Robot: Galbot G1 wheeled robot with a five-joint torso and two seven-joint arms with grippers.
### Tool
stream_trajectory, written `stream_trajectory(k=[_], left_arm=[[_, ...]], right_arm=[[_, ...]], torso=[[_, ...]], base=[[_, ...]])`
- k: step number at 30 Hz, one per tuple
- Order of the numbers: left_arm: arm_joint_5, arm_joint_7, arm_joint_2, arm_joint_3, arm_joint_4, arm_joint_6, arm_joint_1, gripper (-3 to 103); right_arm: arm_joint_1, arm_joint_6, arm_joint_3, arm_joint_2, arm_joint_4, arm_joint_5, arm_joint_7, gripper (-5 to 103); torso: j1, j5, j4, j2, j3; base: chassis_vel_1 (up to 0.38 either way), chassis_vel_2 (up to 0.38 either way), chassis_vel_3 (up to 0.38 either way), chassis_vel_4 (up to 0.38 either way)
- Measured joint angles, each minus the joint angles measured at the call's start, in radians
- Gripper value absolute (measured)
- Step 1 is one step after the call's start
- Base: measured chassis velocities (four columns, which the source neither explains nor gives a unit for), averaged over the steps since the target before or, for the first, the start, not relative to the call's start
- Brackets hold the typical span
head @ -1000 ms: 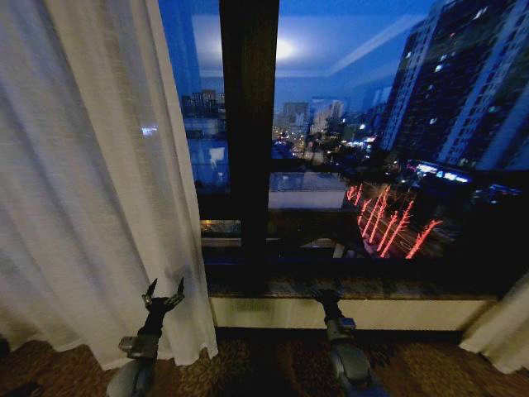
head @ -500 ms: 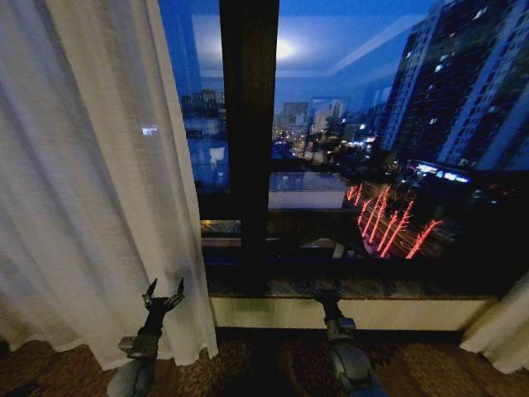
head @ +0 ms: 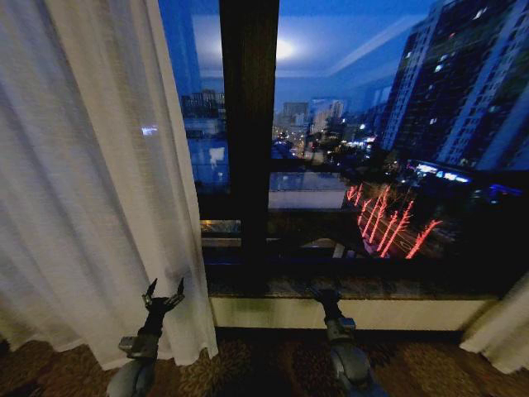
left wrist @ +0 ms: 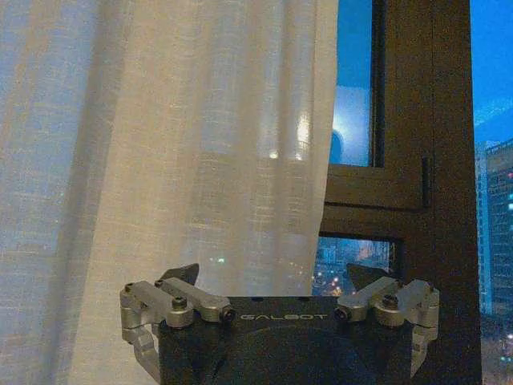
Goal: Open the curtains by pulling them apart, changing their state from closed to fully open.
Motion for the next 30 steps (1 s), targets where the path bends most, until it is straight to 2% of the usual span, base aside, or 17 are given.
stream_trajectory(k=[30], left_arm=[[0.000, 0.000, 0.000, 0.000, 0.000, 0.000, 0.000, 100]], right_arm=[[0.000, 0.000, 0.000, 0.000, 0.000, 0.000, 0.000, 100]], torso=[[0.000, 0.0000, 0.0000, 0.000, 0.000]], base=[[0.000, 0.000, 0.000, 0.000]])
